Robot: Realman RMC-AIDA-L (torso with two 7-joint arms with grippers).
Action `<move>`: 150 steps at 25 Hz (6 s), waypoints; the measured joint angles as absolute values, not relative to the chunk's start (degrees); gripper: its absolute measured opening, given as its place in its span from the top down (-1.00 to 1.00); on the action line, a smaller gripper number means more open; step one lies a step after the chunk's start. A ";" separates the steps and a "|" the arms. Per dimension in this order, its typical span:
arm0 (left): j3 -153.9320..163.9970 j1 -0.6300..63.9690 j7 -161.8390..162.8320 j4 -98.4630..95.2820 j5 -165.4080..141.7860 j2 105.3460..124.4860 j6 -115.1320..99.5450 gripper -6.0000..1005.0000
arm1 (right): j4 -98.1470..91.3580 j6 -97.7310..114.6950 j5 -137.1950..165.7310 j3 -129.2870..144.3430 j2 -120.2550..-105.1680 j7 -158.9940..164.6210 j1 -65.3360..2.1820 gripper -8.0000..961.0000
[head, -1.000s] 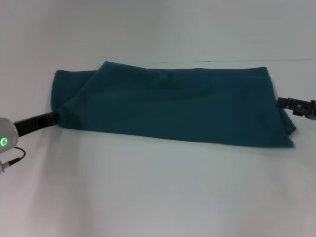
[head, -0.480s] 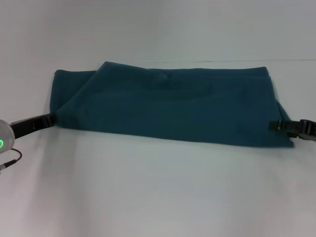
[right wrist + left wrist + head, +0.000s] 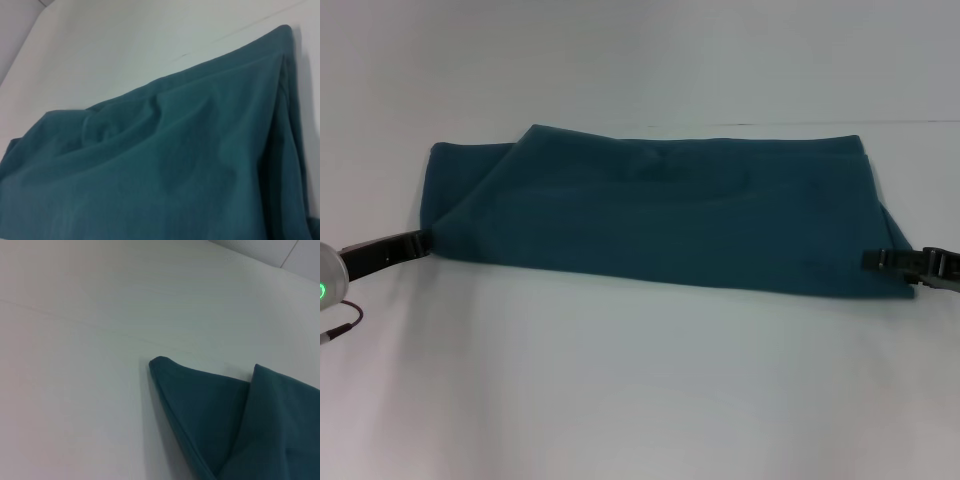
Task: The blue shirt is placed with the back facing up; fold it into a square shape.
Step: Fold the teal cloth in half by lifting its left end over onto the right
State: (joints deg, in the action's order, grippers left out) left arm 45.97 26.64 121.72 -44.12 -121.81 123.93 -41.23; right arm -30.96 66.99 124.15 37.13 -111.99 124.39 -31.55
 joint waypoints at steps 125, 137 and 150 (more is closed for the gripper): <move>47.19 28.47 122.71 -43.38 -123.22 123.75 -42.36 0.91 | -30.01 68.90 122.55 31.28 -113.28 114.24 -28.56 0.94; 46.46 23.99 123.21 -47.78 -123.07 123.94 -48.66 0.94 | -30.04 69.10 122.37 31.20 -112.89 113.65 -27.78 0.91; 41.65 20.41 122.38 -50.90 -123.18 124.01 -57.31 0.94 | -30.24 70.18 122.23 31.11 -112.78 112.77 -26.85 0.86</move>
State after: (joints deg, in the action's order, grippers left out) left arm 41.65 20.41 122.38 -50.90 -123.18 124.01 -57.31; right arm -30.24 70.18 122.23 31.11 -112.78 112.77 -26.85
